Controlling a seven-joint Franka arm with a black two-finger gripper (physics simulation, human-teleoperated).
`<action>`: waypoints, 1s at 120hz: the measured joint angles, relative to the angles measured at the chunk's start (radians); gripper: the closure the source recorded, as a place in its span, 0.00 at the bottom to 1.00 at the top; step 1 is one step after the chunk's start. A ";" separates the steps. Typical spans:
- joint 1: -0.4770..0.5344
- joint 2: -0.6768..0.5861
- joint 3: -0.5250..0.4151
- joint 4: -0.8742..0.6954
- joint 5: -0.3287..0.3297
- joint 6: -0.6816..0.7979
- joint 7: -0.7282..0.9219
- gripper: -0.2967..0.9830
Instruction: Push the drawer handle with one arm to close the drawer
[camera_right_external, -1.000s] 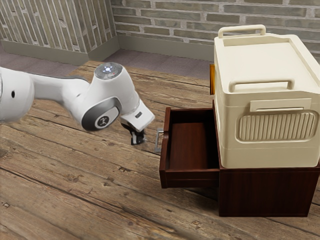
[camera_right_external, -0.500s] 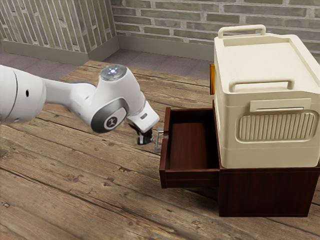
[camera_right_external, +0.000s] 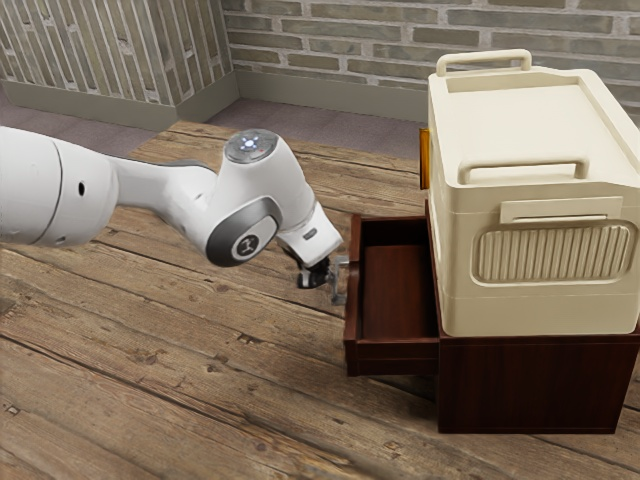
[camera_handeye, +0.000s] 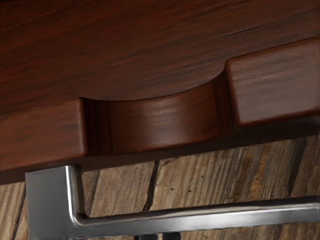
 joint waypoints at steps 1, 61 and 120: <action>0.000 0.002 0.000 0.002 0.000 0.000 0.000 0.85; -0.039 0.087 0.000 0.107 -0.001 0.000 0.020 0.85; -0.069 0.167 -0.003 0.207 0.000 0.000 0.027 0.85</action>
